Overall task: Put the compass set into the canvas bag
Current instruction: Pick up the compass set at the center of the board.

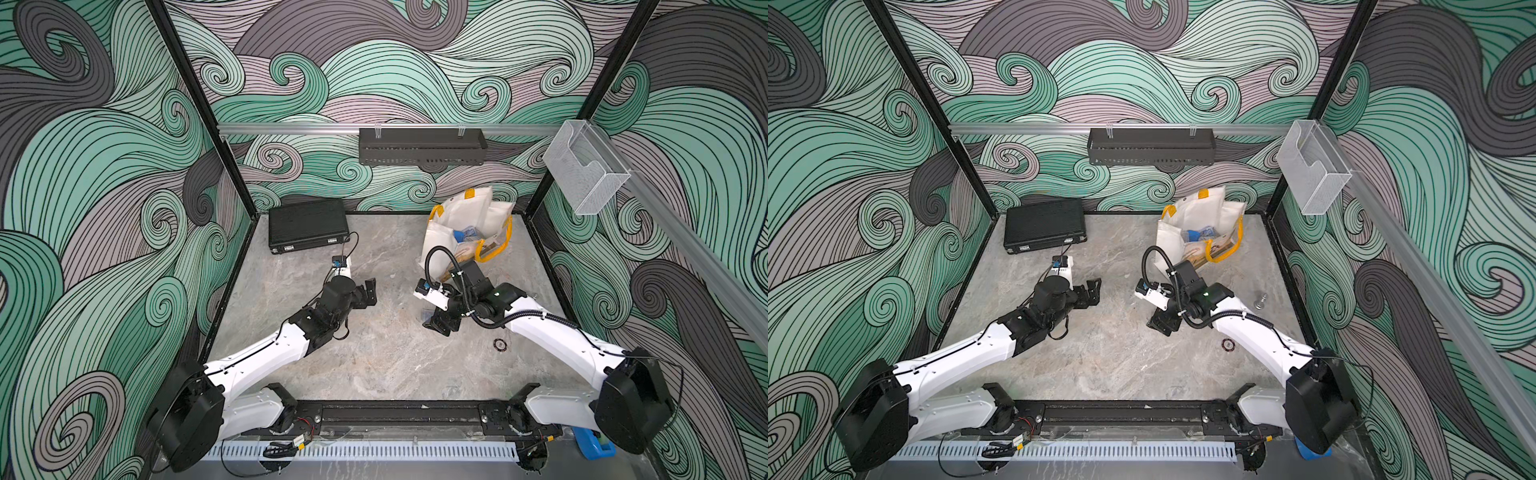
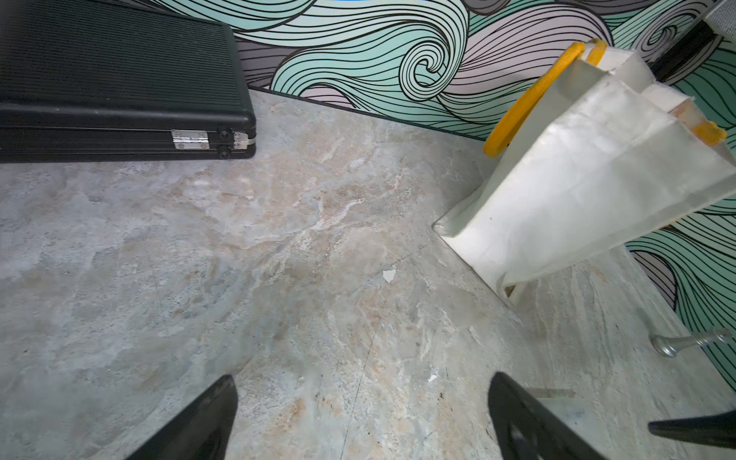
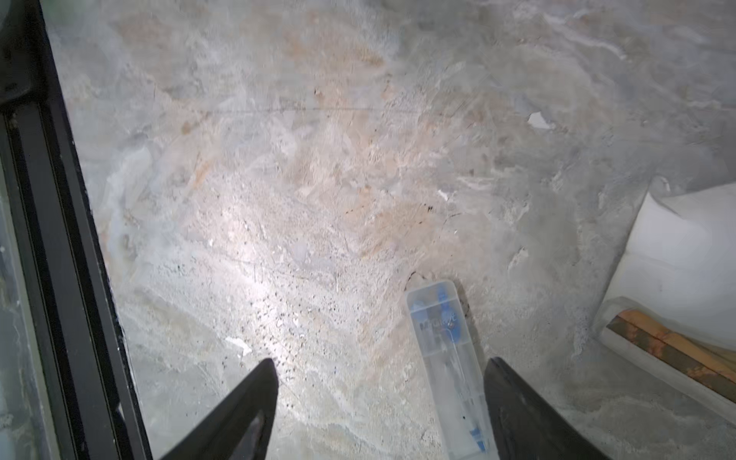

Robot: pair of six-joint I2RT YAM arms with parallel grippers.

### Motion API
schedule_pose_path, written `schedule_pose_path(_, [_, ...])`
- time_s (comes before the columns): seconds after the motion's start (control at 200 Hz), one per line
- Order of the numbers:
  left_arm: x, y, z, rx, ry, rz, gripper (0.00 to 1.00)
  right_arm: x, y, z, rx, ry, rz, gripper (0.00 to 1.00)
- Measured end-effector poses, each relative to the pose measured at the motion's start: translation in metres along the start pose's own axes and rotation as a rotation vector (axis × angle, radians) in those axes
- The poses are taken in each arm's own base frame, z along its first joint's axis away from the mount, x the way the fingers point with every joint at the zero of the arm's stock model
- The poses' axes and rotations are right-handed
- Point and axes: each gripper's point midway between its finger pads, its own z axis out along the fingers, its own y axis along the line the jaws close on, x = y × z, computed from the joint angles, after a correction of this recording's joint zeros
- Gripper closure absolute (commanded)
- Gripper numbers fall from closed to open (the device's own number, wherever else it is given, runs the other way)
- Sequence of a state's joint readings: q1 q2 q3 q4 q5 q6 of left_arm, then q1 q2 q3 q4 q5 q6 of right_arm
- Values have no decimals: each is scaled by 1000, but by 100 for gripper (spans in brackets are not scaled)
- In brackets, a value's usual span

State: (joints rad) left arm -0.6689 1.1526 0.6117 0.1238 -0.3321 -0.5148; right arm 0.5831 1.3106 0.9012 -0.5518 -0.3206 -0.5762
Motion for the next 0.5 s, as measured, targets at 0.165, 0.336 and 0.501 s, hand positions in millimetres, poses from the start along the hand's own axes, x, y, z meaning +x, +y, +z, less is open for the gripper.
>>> schedule_pose_path(0.165, [2, 5, 0, -14, 1, -4, 1, 32, -4, 28, -58, 154, 6, 20])
schedule_pose_path(0.336, [2, 6, 0, -15, 0, -6, 1, 65, -14, 53, -99, 291, 40, 22])
schedule_pose_path(0.501, [2, 6, 0, -15, -1, -10, 1, 71, -34, 61, -72, 336, 46, 22])
